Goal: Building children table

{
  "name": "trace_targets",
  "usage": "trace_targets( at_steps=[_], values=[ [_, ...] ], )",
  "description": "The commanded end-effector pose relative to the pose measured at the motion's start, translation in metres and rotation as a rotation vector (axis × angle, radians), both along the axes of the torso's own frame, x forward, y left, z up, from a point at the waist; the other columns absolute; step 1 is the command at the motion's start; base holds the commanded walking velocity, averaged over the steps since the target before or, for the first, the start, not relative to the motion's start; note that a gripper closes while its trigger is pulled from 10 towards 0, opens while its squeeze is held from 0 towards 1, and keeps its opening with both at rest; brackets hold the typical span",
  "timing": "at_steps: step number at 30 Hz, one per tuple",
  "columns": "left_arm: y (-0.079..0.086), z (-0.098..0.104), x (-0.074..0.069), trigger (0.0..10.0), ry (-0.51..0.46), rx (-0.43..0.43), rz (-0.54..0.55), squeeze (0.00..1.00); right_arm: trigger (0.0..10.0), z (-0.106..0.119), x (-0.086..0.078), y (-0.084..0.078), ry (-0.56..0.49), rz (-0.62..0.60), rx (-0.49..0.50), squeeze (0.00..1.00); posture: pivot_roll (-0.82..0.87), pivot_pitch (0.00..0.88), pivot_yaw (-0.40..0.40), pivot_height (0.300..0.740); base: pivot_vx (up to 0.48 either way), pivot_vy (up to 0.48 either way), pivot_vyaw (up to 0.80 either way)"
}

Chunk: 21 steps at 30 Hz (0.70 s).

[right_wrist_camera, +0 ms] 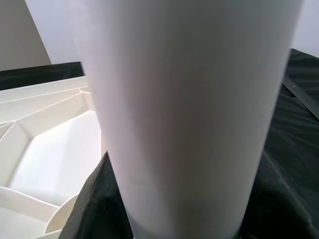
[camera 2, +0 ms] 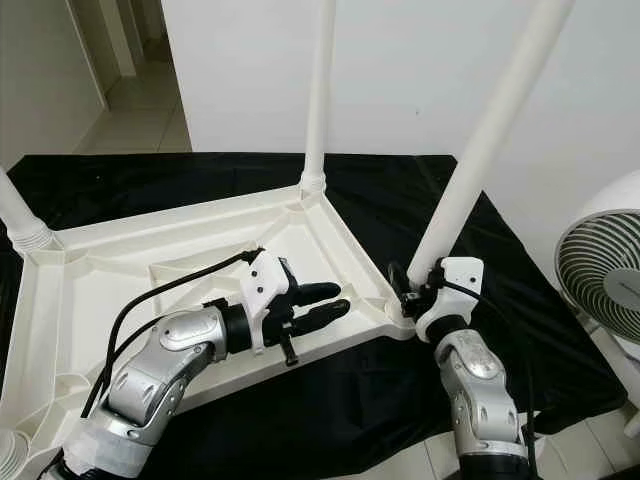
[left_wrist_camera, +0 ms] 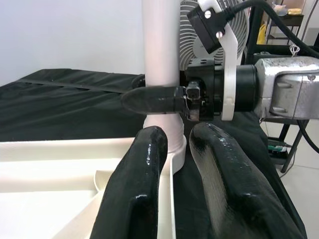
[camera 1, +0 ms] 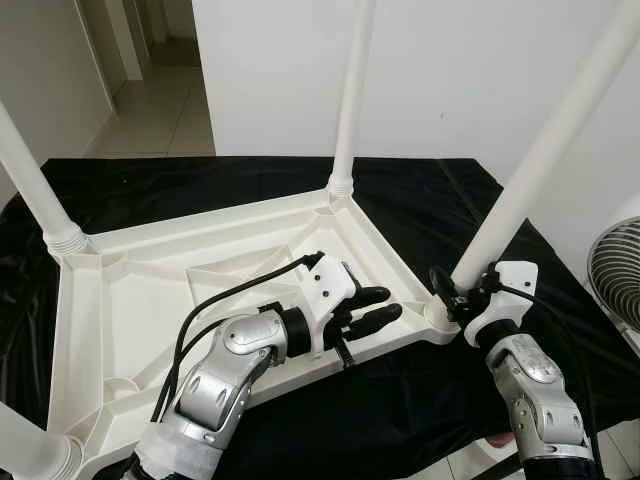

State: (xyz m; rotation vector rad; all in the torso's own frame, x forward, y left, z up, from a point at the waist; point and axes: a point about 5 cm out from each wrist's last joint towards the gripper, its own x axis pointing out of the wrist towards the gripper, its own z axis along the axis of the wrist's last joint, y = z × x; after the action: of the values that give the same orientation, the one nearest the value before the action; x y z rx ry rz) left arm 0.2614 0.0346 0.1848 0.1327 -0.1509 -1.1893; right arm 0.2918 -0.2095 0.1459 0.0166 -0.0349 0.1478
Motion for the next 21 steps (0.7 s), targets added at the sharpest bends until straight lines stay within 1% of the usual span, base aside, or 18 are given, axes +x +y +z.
trace_targets(
  at_steps=[1, 6, 10, 11, 13, 14, 15, 17, 18, 20, 21],
  values=[
    [-0.001, -0.001, -0.001, 10.0, 0.009, -0.006, 0.039, 0.00, 10.0, -0.032, -0.004, -0.012, 0.185, -0.071, 0.111, 0.00, 0.01, 0.036, 0.010, 0.740, 0.000, 0.000, 0.00],
    [0.000, -0.001, -0.001, 10.0, 0.011, -0.007, 0.040, 0.00, 10.0, -0.030, -0.003, -0.012, 0.181, -0.070, 0.111, 0.00, 0.01, 0.037, 0.009, 0.740, 0.000, 0.000, 0.00],
    [0.000, 0.000, -0.001, 10.0, 0.011, -0.008, 0.046, 0.00, 10.0, -0.028, -0.003, -0.008, 0.154, -0.073, 0.091, 0.00, 0.01, 0.045, 0.004, 0.740, 0.000, 0.000, 0.00],
    [0.001, 0.000, -0.001, 10.0, 0.012, -0.008, 0.050, 0.00, 10.0, -0.028, -0.004, -0.006, 0.133, -0.097, 0.085, 0.00, 0.01, 0.045, 0.004, 0.740, 0.000, 0.000, 0.00],
    [0.001, 0.000, -0.001, 10.0, 0.012, -0.008, 0.050, 0.00, 10.0, -0.028, -0.004, -0.006, 0.133, -0.097, 0.085, 0.00, 0.01, 0.045, 0.004, 0.740, 0.000, 0.000, 0.00],
    [0.001, 0.000, -0.001, 10.0, 0.012, -0.009, 0.051, 0.00, 10.0, -0.028, -0.004, -0.004, 0.119, -0.115, 0.083, 0.00, 0.01, 0.045, 0.004, 0.740, 0.000, 0.000, 0.00],
    [0.001, 0.000, -0.001, 10.0, 0.013, -0.010, 0.054, 0.00, 10.0, -0.028, -0.005, -0.001, 0.099, -0.173, 0.075, 0.00, 0.02, 0.051, -0.001, 0.740, 0.000, 0.000, 0.00],
    [0.001, 0.000, -0.001, 10.0, 0.013, -0.010, 0.054, 0.00, 10.0, -0.028, -0.005, -0.001, 0.099, -0.173, 0.075, 0.00, 0.02, 0.051, -0.001, 0.740, 0.000, 0.000, 0.00],
    [0.001, 0.000, -0.001, 10.0, 0.013, -0.011, 0.055, 0.00, 10.0, -0.028, -0.005, 0.001, 0.086, -0.214, 0.070, 0.00, 0.02, 0.051, -0.001, 0.740, 0.000, 0.000, 0.00],
    [0.001, 0.000, -0.001, 10.0, 0.013, -0.011, 0.055, 0.00, 10.0, -0.028, -0.005, 0.001, 0.086, -0.214, 0.070, 0.00, 0.02, 0.051, -0.001, 0.740, 0.000, 0.000, 0.00],
    [0.001, 0.000, -0.001, 10.0, 0.015, -0.012, 0.057, 0.00, 10.0, -0.028, -0.004, 0.003, 0.080, -0.257, 0.084, 0.00, 0.02, 0.052, -0.002, 0.740, 0.000, 0.000, 0.00]
  ],
)
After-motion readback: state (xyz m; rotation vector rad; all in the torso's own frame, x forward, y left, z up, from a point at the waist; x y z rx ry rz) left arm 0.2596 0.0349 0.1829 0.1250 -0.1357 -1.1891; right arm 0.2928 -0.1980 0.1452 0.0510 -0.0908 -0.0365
